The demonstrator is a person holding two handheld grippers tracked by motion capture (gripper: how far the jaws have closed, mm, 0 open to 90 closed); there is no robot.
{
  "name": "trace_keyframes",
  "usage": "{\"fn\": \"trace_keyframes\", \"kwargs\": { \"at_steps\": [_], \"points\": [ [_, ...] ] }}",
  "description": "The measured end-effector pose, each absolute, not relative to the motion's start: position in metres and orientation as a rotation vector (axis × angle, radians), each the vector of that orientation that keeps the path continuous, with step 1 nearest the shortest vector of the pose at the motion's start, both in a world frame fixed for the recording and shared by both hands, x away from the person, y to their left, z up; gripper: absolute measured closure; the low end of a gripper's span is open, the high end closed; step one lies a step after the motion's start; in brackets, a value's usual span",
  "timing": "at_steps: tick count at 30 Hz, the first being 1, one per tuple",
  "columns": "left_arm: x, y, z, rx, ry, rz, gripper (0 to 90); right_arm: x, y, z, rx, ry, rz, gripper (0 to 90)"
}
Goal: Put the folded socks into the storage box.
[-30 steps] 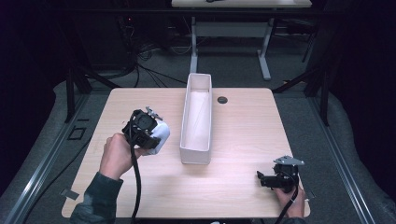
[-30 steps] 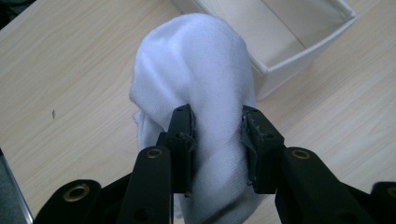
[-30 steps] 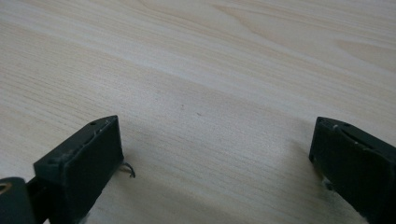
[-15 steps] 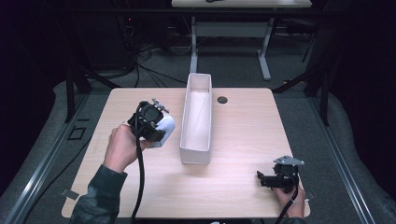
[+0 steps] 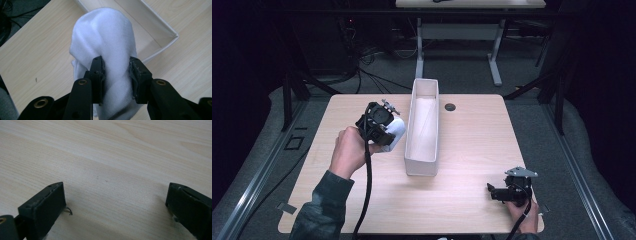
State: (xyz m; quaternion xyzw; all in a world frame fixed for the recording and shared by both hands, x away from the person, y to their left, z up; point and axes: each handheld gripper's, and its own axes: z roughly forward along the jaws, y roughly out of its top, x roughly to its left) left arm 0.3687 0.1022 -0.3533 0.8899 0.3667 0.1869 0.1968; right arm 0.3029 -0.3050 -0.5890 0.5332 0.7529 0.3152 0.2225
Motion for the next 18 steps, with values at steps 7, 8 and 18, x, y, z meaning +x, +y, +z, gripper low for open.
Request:
{"fn": "trace_keyframes", "kwargs": {
  "at_steps": [7,8,18],
  "points": [
    [0.376,0.092,-0.354,2.507,1.024,0.514,66.8,0.303,-0.305,-0.589,1.471,2.079,0.875,1.9],
    [0.378,0.091,-0.354,2.514,1.022,0.511,66.7,0.303,-0.305,-0.589,1.472,2.078,0.872,1.9],
    [0.389,0.078,-0.358,2.519,1.025,0.483,66.7,0.303,-0.305,-0.589,1.472,2.078,0.873,1.9]
  ]
}}
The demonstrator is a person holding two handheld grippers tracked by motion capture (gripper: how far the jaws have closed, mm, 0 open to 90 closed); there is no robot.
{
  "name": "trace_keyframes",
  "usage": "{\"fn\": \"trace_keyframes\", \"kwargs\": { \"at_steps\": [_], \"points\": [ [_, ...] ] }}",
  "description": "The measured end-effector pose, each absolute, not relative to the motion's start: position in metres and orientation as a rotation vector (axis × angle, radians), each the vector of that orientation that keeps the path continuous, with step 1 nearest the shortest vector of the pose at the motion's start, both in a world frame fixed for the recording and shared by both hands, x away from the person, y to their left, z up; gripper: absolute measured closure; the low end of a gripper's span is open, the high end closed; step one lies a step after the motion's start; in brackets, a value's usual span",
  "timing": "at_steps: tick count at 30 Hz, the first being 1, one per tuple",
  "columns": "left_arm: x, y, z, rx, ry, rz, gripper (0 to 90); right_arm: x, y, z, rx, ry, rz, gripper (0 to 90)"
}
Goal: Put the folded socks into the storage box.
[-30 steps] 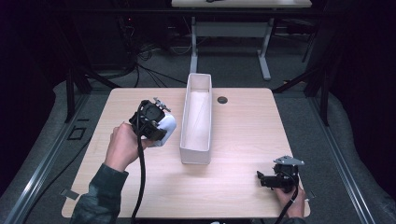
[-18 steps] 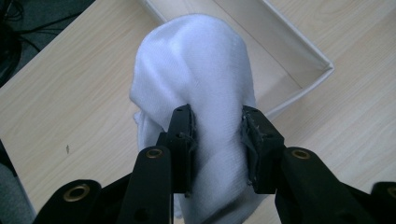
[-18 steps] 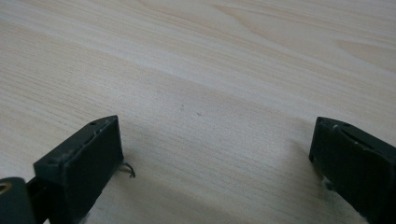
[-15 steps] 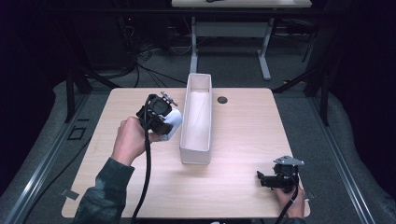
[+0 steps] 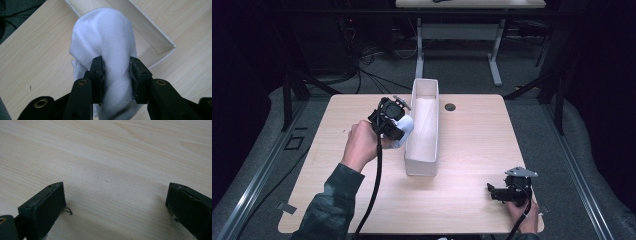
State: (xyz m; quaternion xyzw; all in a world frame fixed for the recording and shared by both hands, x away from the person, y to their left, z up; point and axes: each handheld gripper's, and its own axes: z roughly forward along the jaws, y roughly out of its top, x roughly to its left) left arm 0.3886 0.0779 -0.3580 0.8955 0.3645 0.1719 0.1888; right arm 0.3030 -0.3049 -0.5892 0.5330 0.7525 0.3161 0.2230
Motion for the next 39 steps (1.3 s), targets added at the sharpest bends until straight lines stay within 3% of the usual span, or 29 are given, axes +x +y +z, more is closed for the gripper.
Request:
{"fn": "trace_keyframes", "kwargs": {
  "at_steps": [39],
  "points": [
    [0.421,0.026,-0.401,2.542,1.044,0.385,66.7,0.303,-0.305,-0.589,1.472,2.078,0.873,1.9]
  ]
}}
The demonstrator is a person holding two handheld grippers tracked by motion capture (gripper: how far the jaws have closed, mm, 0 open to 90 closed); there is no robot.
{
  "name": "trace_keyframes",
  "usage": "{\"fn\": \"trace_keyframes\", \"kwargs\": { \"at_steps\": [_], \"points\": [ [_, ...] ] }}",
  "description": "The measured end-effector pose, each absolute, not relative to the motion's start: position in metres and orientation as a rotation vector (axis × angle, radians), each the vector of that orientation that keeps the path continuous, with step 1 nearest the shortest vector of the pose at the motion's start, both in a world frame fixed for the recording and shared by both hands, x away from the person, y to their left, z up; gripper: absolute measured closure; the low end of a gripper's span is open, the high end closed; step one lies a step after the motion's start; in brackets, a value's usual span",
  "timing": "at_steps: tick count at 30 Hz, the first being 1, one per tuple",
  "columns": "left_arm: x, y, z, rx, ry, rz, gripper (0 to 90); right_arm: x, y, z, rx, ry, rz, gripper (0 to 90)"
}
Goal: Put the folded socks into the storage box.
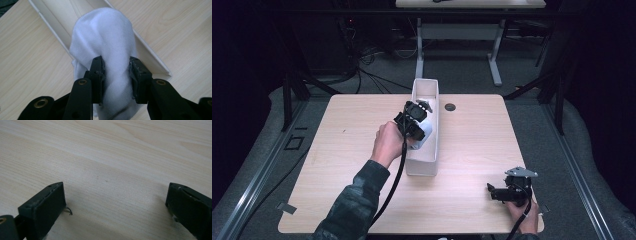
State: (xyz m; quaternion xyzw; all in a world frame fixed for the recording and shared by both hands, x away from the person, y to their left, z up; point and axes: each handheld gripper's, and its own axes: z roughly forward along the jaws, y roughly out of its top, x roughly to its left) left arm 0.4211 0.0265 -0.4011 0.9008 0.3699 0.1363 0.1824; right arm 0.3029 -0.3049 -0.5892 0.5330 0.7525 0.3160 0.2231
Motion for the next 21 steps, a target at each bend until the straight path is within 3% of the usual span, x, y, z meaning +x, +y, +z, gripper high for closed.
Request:
{"fn": "trace_keyframes", "kwargs": {
  "at_steps": [21],
  "points": [
    [0.434,0.017,-0.440,2.551,1.097,0.312,66.7,0.303,-0.305,-0.589,1.473,2.079,0.871,1.9]
  ]
}}
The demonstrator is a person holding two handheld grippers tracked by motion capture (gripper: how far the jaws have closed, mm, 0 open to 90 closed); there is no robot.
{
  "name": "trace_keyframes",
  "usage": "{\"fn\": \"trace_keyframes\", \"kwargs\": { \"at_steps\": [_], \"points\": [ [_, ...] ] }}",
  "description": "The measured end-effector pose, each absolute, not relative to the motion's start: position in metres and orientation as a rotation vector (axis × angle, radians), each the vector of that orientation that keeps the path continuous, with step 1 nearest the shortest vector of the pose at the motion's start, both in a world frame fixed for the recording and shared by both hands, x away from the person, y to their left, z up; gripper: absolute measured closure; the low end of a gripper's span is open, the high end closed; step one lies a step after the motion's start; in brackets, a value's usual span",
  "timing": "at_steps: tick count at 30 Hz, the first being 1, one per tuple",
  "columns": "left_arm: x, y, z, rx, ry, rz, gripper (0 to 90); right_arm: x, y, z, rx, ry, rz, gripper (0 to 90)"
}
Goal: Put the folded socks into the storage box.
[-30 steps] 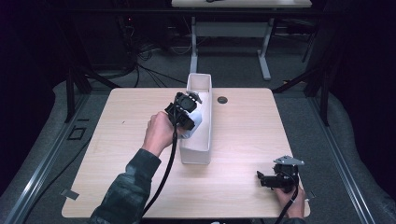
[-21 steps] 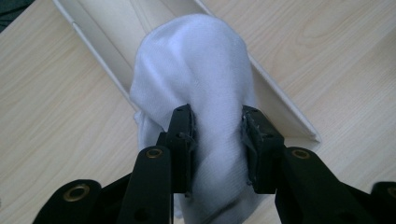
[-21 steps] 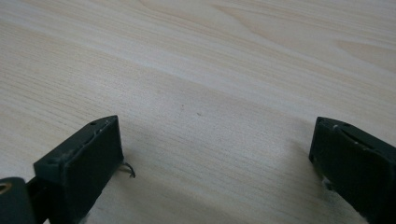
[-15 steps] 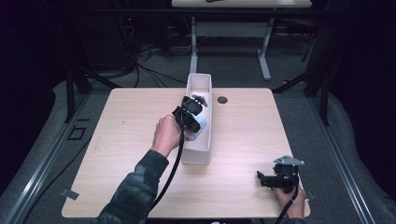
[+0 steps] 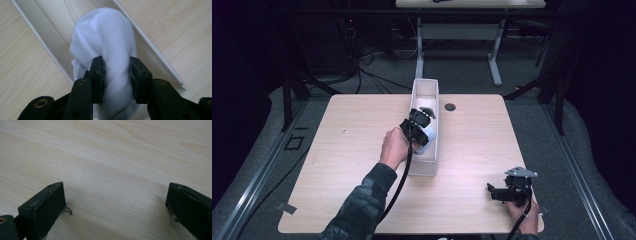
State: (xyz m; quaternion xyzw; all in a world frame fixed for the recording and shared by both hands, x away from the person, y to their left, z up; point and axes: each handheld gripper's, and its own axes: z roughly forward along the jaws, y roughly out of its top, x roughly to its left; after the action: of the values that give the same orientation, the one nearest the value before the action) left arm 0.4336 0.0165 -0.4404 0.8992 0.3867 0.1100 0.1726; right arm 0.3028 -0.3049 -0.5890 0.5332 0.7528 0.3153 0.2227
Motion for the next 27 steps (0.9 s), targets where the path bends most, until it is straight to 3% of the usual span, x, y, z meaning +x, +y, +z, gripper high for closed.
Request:
{"fn": "trace_keyframes", "kwargs": {
  "at_steps": [27],
  "points": [
    [0.441,0.005,-0.480,2.652,1.168,0.202,63.4,0.303,-0.305,-0.589,1.471,2.077,0.872,1.9]
  ]
}}
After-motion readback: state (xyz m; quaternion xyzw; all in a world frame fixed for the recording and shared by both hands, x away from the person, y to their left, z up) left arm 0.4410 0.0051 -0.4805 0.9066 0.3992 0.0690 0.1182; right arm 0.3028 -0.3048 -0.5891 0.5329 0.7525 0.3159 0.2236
